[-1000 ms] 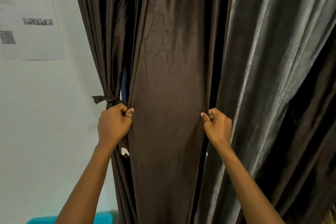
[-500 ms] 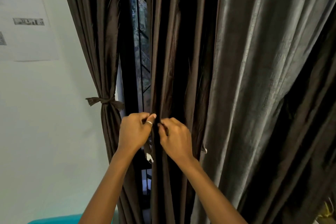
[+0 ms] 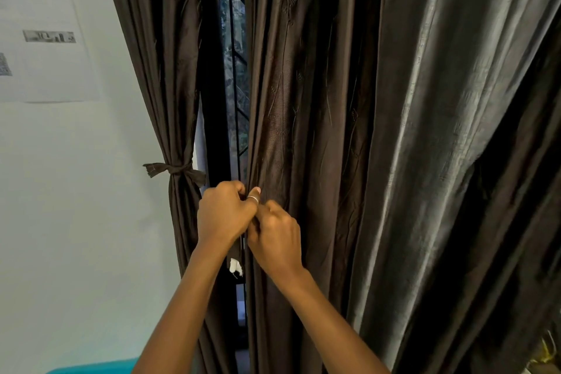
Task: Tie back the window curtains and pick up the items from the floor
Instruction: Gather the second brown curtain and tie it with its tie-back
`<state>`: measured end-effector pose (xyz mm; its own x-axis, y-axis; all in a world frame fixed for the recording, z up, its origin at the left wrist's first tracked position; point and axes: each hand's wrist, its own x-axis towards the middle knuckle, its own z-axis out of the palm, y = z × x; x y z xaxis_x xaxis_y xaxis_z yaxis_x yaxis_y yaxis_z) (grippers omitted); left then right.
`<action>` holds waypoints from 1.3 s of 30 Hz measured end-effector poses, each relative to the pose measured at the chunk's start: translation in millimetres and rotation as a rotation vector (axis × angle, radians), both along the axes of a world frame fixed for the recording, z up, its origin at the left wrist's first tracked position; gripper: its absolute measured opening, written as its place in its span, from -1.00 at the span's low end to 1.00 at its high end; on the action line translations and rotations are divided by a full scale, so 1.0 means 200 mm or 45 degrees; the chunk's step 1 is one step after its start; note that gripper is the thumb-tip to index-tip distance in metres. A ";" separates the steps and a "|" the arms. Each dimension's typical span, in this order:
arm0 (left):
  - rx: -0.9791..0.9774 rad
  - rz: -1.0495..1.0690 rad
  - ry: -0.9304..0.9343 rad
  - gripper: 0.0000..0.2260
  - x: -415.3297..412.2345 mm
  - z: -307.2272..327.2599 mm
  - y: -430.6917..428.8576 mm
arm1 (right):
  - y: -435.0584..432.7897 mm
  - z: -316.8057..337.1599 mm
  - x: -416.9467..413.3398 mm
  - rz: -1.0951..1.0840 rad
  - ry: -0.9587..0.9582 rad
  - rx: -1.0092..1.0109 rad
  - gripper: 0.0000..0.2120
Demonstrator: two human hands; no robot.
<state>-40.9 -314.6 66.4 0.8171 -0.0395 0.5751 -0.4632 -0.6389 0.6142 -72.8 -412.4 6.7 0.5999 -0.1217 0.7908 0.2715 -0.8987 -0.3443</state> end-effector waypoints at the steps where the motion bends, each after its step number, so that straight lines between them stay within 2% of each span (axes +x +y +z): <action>1: 0.011 -0.007 -0.014 -0.56 0.01 0.00 0.00 | -0.01 0.00 0.00 0.006 -0.002 0.003 -0.90; 4: 0.045 -0.023 -0.045 -0.55 0.02 -0.01 0.01 | -0.05 0.02 -0.01 0.127 0.041 0.044 -0.88; 7: 0.008 -0.029 -0.065 -0.53 0.04 -0.02 0.04 | -0.11 0.03 -0.04 0.257 0.086 0.126 -0.75; 11: -0.018 -0.001 -0.107 -0.52 0.08 -0.04 0.10 | -0.25 0.08 -0.14 -0.145 -0.322 0.364 -0.80; 13: -0.030 0.011 -0.117 -0.51 0.10 -0.05 0.13 | -0.33 0.13 -0.18 -0.348 -0.436 0.488 -0.69; 16: -0.034 0.018 -0.131 -0.48 0.12 -0.05 0.15 | -0.45 0.17 -0.18 -0.418 -0.283 0.560 -0.41; 18: -0.029 0.008 -0.133 -0.49 0.13 -0.05 0.15 | -0.52 0.18 -0.16 -0.320 -0.090 0.609 -0.35; 20: -0.032 0.000 -0.136 -0.49 0.14 -0.05 0.14 | -0.59 0.18 -0.13 -0.188 0.066 0.645 -0.50; 23: -0.029 0.009 -0.147 -0.48 0.15 -0.04 0.17 | -0.70 0.15 -0.11 -0.186 0.099 0.497 -0.90; 26: -0.009 0.038 -0.130 -0.48 0.18 -0.03 0.22 | -0.79 0.17 -0.09 -0.240 0.071 0.538 -0.91; 30: 0.033 0.071 -0.129 -0.50 0.18 -0.02 0.22 | -0.82 0.18 -0.07 -0.285 0.096 0.461 -0.90; 39: -0.004 0.088 -0.114 -0.50 0.16 -0.01 0.23 | -0.78 0.16 -0.05 -0.290 0.116 0.509 -0.89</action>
